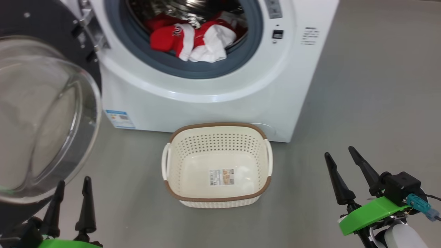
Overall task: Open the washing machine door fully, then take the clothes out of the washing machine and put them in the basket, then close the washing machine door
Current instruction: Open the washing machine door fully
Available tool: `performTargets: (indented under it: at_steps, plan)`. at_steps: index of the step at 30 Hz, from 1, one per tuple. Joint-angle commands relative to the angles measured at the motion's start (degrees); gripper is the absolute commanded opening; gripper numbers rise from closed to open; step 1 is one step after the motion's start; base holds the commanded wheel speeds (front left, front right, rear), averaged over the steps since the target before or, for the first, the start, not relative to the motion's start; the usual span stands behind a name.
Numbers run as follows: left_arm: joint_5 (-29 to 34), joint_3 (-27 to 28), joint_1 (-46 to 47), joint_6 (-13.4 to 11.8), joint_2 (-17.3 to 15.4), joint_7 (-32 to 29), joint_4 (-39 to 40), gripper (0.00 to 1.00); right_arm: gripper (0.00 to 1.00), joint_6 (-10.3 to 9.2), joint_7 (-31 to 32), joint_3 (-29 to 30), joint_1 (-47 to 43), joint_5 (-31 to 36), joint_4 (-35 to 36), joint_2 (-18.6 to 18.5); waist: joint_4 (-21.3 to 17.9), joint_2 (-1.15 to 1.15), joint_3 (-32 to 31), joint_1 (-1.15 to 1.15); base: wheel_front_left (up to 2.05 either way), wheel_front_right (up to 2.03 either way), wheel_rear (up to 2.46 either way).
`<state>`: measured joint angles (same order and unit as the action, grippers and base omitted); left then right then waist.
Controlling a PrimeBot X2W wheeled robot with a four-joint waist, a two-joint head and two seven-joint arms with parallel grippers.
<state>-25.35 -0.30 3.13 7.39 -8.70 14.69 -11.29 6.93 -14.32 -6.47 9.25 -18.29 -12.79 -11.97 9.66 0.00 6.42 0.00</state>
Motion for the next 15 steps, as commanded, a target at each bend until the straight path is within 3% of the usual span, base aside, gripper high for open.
performTargets:
  at_steps: [1, 15]
  plan:
    - [-0.86, 1.34, 0.34, 0.1, -1.61, 0.31, 1.46, 1.0, 1.0, 0.56, -0.68, -0.45, -0.44, -0.25, 1.82, -0.04, -2.5, 0.0, -0.32, 0.0, 0.0, 0.0, 0.0]
    - [-0.39, -3.92, -0.72, 0.1, -2.55, 0.31, 2.72, 1.0, 1.0, 0.56, -0.68, 1.94, -2.28, -0.03, 2.91, 0.38, -8.17, 0.0, -0.74, 0.0, 0.0, 0.0, 0.0]
